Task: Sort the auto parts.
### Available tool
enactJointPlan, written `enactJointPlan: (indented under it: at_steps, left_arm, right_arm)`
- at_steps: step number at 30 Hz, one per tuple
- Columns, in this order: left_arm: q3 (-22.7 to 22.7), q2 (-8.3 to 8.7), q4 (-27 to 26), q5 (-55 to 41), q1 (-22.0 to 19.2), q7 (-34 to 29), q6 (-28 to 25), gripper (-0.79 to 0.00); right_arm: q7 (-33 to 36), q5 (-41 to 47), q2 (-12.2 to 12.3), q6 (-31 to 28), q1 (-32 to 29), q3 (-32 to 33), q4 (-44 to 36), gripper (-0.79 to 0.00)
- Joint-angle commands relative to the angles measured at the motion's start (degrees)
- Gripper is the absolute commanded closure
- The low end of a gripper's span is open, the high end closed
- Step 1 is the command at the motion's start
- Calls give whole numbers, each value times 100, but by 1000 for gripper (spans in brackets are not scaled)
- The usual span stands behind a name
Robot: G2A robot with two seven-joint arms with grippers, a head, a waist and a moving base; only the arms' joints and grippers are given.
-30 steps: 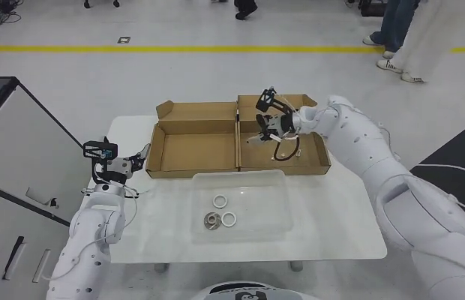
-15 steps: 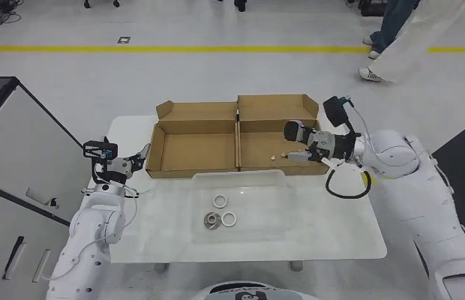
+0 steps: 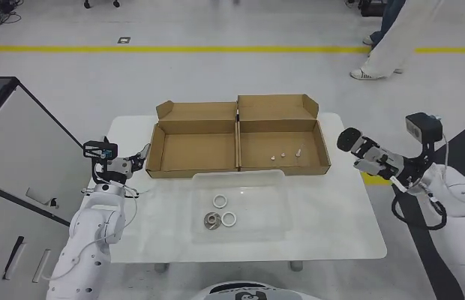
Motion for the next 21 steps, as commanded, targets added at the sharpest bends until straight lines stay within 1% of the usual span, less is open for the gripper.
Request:
enactJointPlan:
  at_steps: [1, 16, 18, 21]
  left_arm:
    - [0, 0, 0, 0, 0, 0, 0, -785]
    - [0, 0, 0, 0, 0, 0, 0, -785]
    - [-51, 14, -65, 165, -23, -4, -53, -785]
    - [-192, 39, -341, 270, 9, -118, -314, -785]
  right_arm:
    - [-15, 55, 10, -16, -30, 10, -21, -785]
    - [-15, 55, 10, -16, -30, 10, -21, -785]
    - [-15, 55, 10, -16, -30, 10, -21, -785]
    - [-15, 55, 10, -16, -30, 10, -21, -785]
